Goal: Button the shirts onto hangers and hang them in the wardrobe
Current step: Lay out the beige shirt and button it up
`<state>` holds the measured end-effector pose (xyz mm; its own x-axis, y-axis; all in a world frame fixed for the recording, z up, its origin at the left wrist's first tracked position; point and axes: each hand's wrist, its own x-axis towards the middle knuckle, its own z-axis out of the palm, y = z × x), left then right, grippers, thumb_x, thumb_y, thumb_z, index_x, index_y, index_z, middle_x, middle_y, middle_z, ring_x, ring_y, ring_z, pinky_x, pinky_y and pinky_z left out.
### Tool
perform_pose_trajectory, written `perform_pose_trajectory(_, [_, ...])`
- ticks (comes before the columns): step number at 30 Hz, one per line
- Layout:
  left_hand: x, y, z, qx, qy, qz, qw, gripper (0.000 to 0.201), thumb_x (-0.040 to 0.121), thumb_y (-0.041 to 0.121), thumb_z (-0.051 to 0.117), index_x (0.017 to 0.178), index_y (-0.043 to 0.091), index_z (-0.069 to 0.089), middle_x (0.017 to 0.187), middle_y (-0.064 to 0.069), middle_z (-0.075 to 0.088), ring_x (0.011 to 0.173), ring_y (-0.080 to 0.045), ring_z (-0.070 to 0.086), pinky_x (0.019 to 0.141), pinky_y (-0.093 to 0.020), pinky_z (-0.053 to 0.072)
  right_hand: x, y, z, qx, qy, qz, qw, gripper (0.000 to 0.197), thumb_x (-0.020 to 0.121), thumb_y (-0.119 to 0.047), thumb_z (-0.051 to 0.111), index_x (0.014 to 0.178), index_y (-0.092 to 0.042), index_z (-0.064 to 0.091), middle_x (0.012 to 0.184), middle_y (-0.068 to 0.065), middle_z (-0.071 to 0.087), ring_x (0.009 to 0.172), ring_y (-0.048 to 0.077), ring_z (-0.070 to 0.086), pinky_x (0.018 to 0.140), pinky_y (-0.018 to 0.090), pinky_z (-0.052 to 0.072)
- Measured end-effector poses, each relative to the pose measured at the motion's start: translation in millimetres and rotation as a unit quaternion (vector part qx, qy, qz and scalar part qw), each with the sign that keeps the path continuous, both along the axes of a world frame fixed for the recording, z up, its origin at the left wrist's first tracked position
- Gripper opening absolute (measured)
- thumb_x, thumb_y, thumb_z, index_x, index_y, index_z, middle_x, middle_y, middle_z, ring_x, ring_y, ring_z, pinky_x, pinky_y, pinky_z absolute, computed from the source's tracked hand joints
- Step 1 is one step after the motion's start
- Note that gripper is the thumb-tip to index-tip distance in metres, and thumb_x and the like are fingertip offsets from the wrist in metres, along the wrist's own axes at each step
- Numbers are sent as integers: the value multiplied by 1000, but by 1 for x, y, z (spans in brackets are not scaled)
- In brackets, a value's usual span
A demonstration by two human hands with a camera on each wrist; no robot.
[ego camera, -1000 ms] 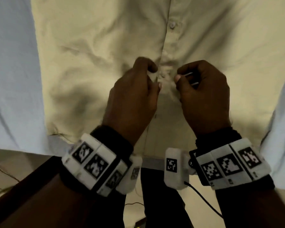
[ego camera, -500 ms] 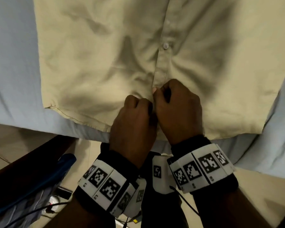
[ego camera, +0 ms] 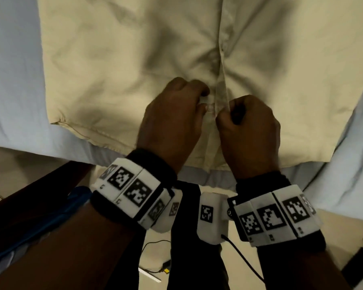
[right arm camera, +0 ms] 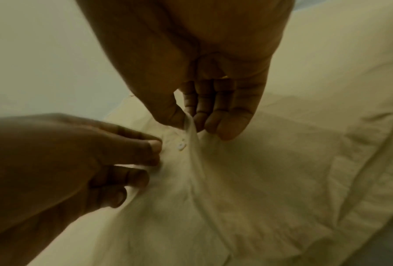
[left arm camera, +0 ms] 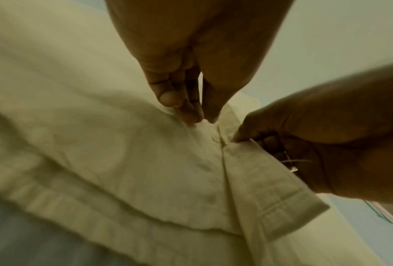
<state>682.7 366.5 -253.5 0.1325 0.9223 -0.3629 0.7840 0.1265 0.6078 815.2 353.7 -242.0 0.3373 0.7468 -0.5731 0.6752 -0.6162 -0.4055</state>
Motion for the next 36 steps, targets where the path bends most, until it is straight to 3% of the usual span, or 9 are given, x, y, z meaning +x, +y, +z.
perform_pose_trajectory(2, [7,0,-4,-1,-2,-29,1000,19,91,20,66,110,20,71,105,-3,65,89,-21,64,71,-25,40,0,-3,1,7,-3,-1,1000,10,91,-31,60,83,-27,56,69,-15,52,65,1,49,59,5,34])
perform_pose_trajectory(5, [13,0,-7,-7,16,-60,998,12,92,17,63,102,19,69,103,-5,62,88,-26,62,66,-30,39,-2,-6,3,27,-12,-12,1000,9,92,-33,60,87,-25,56,77,-12,57,73,8,52,59,21,30])
perform_pose_trajectory(7, [9,2,-8,-13,12,-63,998,8,92,18,64,98,19,69,101,-3,63,89,-25,61,68,-31,41,-4,-9,3,48,-20,-12,999,11,91,-33,60,89,-23,57,84,-9,60,78,12,54,65,22,29])
perform_pose_trajectory(11, [-4,5,-5,-76,-74,16,994,7,88,20,71,94,22,74,91,7,72,87,-12,68,82,-38,54,-11,-13,0,92,-14,13,996,11,91,-29,61,92,-18,60,93,-1,62,81,14,54,66,21,29])
perform_pose_trajectory(15, [-10,6,-4,-153,-163,81,971,6,87,15,74,92,19,75,83,8,73,78,-4,70,77,-34,60,-17,-15,-2,92,0,25,995,13,94,-33,61,98,-21,63,97,-3,62,83,13,55,69,23,36])
perform_pose_trajectory(21, [-12,5,-8,-167,-204,124,957,6,86,8,76,87,14,74,71,1,72,67,-11,72,69,-36,62,-15,-17,-8,114,4,44,992,9,95,-30,62,93,-22,65,91,-4,64,78,10,58,66,17,38])
perform_pose_trajectory(27, [-10,2,-7,-182,-247,168,937,5,91,7,73,87,10,75,73,2,74,69,-10,74,68,-26,61,-14,-20,-9,151,-9,61,987,12,89,-25,63,89,-19,74,86,-3,67,71,3,50,66,-3,29])
perform_pose_trajectory(30, [-8,2,-4,-179,-261,187,930,16,92,24,74,87,9,77,73,0,75,70,-15,75,72,-37,63,-15,-23,-10,183,-12,51,982,10,87,-19,66,87,-16,75,83,-2,67,71,1,48,67,-3,29])
perform_pose_trajectory(36, [-6,3,-6,-176,-225,167,944,17,83,33,81,86,17,77,75,4,76,71,-11,75,75,-42,63,-15,-25,-13,168,23,5,985,11,89,-24,66,93,-17,74,86,-3,69,78,7,62,70,5,38])
